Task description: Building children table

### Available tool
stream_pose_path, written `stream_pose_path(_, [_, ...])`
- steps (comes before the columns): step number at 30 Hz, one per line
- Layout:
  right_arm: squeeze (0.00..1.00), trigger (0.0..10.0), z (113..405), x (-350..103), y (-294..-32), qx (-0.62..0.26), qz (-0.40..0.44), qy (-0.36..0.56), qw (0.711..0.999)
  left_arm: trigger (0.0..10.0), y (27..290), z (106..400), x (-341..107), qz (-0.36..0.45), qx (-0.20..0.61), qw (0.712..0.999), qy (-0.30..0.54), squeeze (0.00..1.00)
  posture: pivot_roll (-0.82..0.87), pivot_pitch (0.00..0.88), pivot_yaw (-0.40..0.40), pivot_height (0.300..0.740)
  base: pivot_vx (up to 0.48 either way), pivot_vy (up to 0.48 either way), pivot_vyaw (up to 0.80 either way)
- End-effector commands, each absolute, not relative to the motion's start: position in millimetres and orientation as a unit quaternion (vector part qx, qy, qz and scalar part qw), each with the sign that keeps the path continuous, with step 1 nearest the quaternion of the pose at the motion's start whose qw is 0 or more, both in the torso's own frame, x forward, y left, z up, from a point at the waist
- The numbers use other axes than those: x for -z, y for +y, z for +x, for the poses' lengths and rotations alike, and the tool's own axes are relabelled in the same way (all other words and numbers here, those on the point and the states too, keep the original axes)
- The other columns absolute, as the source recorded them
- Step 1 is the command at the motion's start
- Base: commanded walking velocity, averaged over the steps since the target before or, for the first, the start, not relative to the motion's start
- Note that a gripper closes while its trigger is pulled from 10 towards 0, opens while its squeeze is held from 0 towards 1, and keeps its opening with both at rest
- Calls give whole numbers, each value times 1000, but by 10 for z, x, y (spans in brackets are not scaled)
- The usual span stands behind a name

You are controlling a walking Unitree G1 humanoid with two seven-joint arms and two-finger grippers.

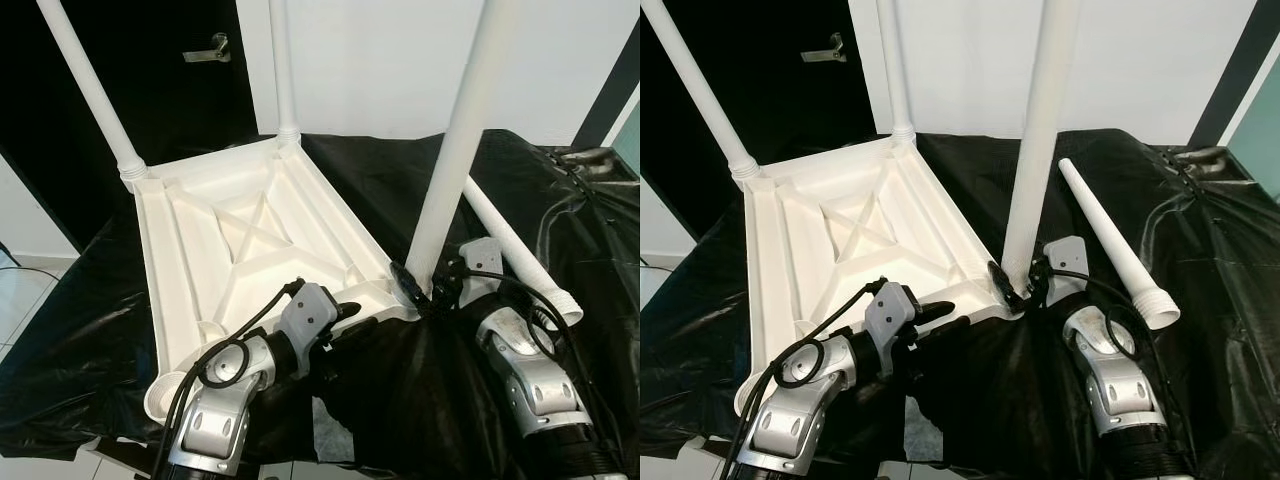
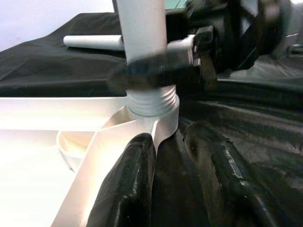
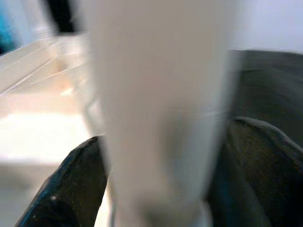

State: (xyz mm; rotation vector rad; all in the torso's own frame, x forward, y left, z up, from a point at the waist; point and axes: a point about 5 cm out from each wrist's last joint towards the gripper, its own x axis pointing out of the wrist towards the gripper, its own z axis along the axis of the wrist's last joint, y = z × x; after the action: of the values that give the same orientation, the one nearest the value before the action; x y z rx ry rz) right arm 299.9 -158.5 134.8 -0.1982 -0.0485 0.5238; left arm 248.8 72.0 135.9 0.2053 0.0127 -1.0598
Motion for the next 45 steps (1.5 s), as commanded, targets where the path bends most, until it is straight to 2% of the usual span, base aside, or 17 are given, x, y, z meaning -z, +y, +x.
stream_pose_path(1, [0,10000,3039,-1331,-1570,-292,-99,-17,951,10000,774,2565,-1348,102,441,892,4,0,35,0,20,740,0,0,0])
stream_pose_path(5, [0,9765,3099,-1342,-1566,-318,-114,-14,941,10000,769,2569,-1347,103,441,891,3,0,40,0,17,740,0,0,0])
stream_pose_path(6, [0,1294,3122,-1333,-1568,-331,-122,-9,936,10000,767,2572,-1350,104,441,891,2,0,43,0,14,740,0,0,0])
stream_pose_path(8, [0,1294,3137,-1326,-1571,-340,-127,-5,932,10000,765,2574,-1352,104,441,891,2,0,43,0,14,740,0,0,0])
stream_pose_path(9, [0,0,3142,-1308,-1574,-350,-126,0,928,10000,766,2575,-1353,105,441,892,1,0,49,0,10,740,0,0,0])
stream_pose_path(17, [0,0,3102,-1231,-1599,-355,-113,11,928,10000,765,2547,-1339,104,439,892,3,0,54,0,5,740,0,0,0])
stream_pose_path(25, [0,235,3015,-1131,-1613,-299,-96,21,949,10000,768,2517,-1321,104,442,891,7,0,51,0,6,740,0,0,0])
stream_pose_path(26, [0,10000,3008,-1101,-1615,-282,-101,25,954,10000,768,2513,-1319,105,443,890,7,0,48,0,7,740,0,0,0])
stream_pose_path(31, [0,10000,2963,-1049,-1564,-244,-82,28,966,10000,762,2500,-1316,105,447,888,8,0,43,0,12,740,0,0,0])
stream_pose_path(37, [0,10000,2941,-1005,-1496,-97,-63,37,993,10000,760,2493,-1314,104,450,887,10,0,44,0,8,740,0,0,0])
stream_pose_path(40, [0,10000,2935,-995,-1484,-63,-61,39,995,10000,761,2492,-1314,104,450,887,10,0,45,0,6,740,0,0,0])
stream_pose_path(43, [0,10000,2892,-1000,-1412,37,-37,36,998,10000,763,2488,-1313,103,450,887,9,0,46,0,3,740,0,0,0])
stream_pose_path(44, [0,10000,2878,-1017,-1305,21,-29,32,999,10000,760,2486,-1313,102,450,887,9,0,42,0,5,740,0,0,0])
stream_pose_path(45, [0,10000,2878,-1017,-1305,21,-29,32,999,10000,760,2486,-1313,102,450,887,9,0,42,0,5,740,0,0,0])
